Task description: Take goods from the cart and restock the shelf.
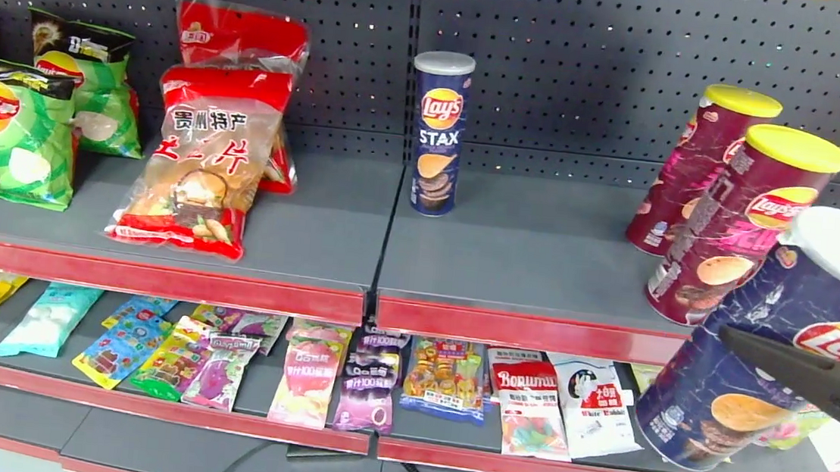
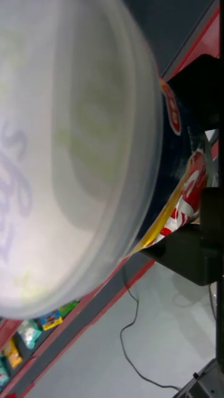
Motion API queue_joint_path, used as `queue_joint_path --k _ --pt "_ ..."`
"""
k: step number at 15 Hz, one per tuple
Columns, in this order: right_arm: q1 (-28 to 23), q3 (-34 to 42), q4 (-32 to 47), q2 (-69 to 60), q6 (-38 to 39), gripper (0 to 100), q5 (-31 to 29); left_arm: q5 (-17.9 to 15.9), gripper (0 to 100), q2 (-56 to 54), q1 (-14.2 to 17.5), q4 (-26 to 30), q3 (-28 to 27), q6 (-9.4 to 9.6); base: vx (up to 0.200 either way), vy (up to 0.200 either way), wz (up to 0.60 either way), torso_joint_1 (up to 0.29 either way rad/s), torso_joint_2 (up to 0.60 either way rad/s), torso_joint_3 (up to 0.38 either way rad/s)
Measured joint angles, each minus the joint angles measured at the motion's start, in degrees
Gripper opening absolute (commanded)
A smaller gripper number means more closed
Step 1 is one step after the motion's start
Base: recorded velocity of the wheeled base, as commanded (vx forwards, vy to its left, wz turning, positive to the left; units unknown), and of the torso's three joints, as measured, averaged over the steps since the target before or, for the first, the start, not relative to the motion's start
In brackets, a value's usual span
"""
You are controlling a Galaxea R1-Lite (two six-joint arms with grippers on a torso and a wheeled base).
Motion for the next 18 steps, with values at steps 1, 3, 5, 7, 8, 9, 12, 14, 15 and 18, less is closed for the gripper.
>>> queue_joint_path --k 1,3,5,7,8,9,12,14,15,18 --pt "0.06 -0.05 -0.49 0.09 0.00 0 0.04 0.00 100 0.02 0.02 0.04 0.06 0.00 0.000 0.200 0.00 0.002 0.00 0.002" --pt "-0.02 0.15 -0.38 0.07 0.00 0 0.00 0.06 100 -0.02 0.07 -0.02 0.06 0.00 0.000 0.100 0.00 -0.006 0.00 0.004" --pt "-0.04 0.34 -0.35 0.09 0.00 0 -0.02 0.16 100 -0.04 0.05 0.00 0.20 0.32 0.000 0.000 0.00 0.000 0.00 0.000" --pt "0.00 0.41 -0.40 0.09 0.02 0 -0.02 0.29 100 -0.11 0.02 0.00 0.24 0.62 0.000 0.000 0.00 0.000 0.00 0.000" --pt "-0.04 0.41 -0.33 0.16 0.00 0 -0.10 0.24 100 -0.11 0.07 0.00 0.28 0.68 0.000 0.000 0.00 0.000 0.00 0.000" --pt "-0.04 0.41 -0.29 0.16 0.00 0 -0.10 0.27 100 -0.11 0.11 -0.05 0.28 0.71 0.000 0.000 0.00 0.000 0.00 0.000" --pt "-0.04 0.41 -0.35 0.20 0.00 0 -0.07 0.46 100 -0.11 0.05 0.00 0.26 0.71 0.200 0.000 0.00 0.002 0.00 0.006" --pt "-0.04 0.30 -0.44 0.11 0.00 0 -0.05 0.46 100 -0.09 0.07 -0.05 0.17 0.71 0.200 0.000 0.00 -0.012 0.00 0.002" --pt "-0.02 0.30 -0.29 0.13 0.00 0 -0.05 0.44 100 -0.11 0.02 0.00 0.17 0.71 0.000 0.000 0.00 0.000 0.00 0.000" --pt "-0.04 0.13 -0.33 0.28 0.00 0 -0.07 0.40 100 -0.06 0.07 -0.02 0.17 0.71 0.000 0.000 0.00 0.000 0.00 0.000"
